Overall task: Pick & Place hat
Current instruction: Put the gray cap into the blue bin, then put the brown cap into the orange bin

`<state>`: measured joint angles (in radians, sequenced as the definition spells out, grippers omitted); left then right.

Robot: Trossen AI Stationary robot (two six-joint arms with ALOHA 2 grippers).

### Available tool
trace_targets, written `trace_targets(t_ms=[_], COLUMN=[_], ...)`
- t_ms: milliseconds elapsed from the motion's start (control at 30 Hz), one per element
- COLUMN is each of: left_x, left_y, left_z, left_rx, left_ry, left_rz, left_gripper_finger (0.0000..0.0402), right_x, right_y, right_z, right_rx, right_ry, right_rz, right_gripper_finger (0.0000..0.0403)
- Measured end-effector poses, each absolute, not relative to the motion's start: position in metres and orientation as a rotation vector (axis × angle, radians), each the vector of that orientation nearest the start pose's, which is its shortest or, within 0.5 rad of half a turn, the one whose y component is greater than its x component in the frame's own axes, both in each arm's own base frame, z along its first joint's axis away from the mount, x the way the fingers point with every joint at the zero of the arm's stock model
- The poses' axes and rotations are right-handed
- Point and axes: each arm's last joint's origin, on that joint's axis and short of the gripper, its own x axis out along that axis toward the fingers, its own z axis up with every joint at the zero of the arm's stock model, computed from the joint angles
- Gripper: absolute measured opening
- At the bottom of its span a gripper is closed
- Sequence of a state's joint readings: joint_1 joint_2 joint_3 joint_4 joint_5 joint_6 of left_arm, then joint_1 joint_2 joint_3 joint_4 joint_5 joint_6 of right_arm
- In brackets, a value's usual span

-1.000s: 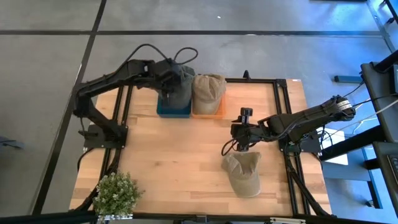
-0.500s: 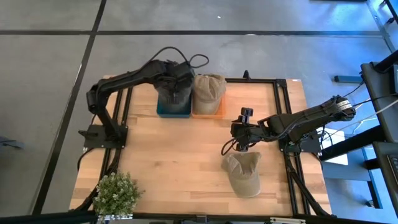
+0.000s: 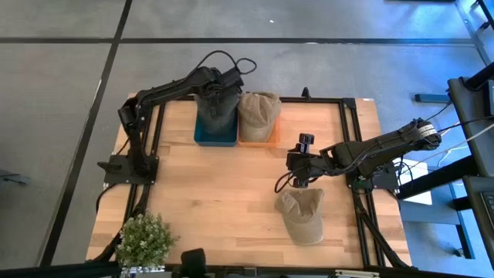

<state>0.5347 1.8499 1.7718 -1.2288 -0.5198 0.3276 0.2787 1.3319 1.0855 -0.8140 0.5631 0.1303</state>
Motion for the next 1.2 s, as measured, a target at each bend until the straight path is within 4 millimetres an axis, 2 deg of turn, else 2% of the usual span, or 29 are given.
trace_targets(t_ms=[433,533,667,767,933,1200], left_x=[0.303,0.301,0.300,0.300,0.295,0.301], left_y=[0.209,0.208,0.205,0.205,0.202,0.196], left_z=[0.310,0.313,0.324,0.328,0.339,0.363], left_rx=[0.204,0.201,0.146,0.108,0.064,-0.080], left_ry=[1.462,1.450,1.347,1.296,1.219,0.914], left_rz=[0.703,0.703,0.652,0.605,0.586,0.408], left_gripper_finger=[0.0083,0.0093,0.0095,0.0092,0.0093,0.0093], right_x=[0.248,0.247,0.244,0.242,0.233,0.218], right_y=[0.057,0.059,0.063,0.064,0.066,0.067], right_z=[0.276,0.275,0.267,0.261,0.237,0.183], right_rx=[-0.273,-0.209,-0.119,-0.058,0.023,0.080], right_ry=[0.986,1.004,1.073,1.103,1.190,1.209], right_rz=[-0.237,-0.201,-0.057,-0.039,-0.014,-0.020], right_gripper_finger=[0.0214,0.0214,0.0214,0.0214,0.0214,0.0214])
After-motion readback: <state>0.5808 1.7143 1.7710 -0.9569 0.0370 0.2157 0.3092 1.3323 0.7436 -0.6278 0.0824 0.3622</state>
